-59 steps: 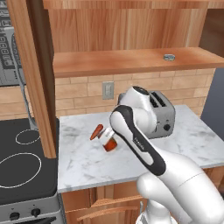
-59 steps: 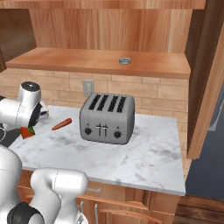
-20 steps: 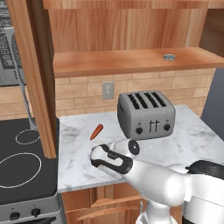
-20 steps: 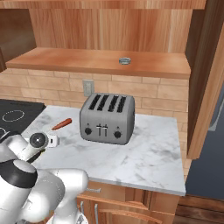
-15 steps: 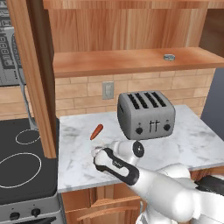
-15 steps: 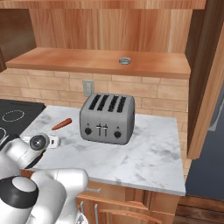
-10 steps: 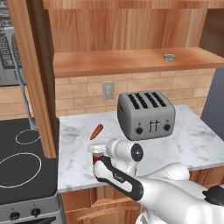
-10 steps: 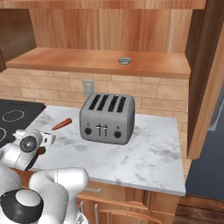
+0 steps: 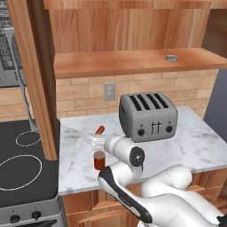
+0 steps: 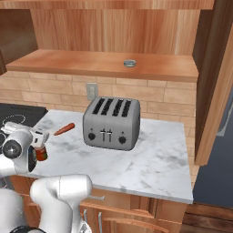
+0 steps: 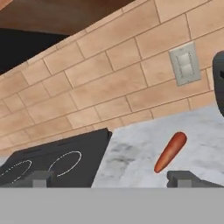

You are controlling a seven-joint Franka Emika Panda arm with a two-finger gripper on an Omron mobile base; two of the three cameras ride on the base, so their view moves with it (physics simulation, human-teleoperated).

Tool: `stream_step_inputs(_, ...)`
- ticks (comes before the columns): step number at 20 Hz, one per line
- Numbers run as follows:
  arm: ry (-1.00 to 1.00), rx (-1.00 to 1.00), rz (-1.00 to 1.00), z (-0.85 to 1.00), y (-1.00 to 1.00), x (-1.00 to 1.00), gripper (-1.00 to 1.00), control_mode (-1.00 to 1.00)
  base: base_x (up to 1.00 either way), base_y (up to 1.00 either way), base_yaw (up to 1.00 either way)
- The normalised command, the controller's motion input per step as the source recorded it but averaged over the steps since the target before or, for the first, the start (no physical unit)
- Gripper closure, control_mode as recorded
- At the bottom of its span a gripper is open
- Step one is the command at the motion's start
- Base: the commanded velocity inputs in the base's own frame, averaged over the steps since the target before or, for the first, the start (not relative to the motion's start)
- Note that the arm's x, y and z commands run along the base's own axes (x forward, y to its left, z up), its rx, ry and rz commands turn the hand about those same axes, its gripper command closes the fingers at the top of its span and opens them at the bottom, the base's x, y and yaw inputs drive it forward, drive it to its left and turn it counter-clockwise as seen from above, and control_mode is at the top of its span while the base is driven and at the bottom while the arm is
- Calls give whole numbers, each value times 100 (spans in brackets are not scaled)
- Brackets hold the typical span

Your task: Restock the canned food cabinet by taking the new fresh canned food from the counter and placing it in the cabinet. Then, take the old canned food from the cabinet and place it on the counter.

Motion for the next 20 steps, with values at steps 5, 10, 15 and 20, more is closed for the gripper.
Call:
stream_step_inputs(5, 1, 2, -11, 100, -20, -59, -100, -100, 0, 0, 0)
stream_step_inputs(10, 8, 4, -11, 100, -31, -72, -100, -100, 0, 0, 0)
stream_step_inputs(15, 19, 5, -11, 100, -79, -97, -100, -100, 0, 0, 0)
stream_step_inputs(20, 6, 11, -8, 92, -100, -100, -100, -100, 0, 0, 0)
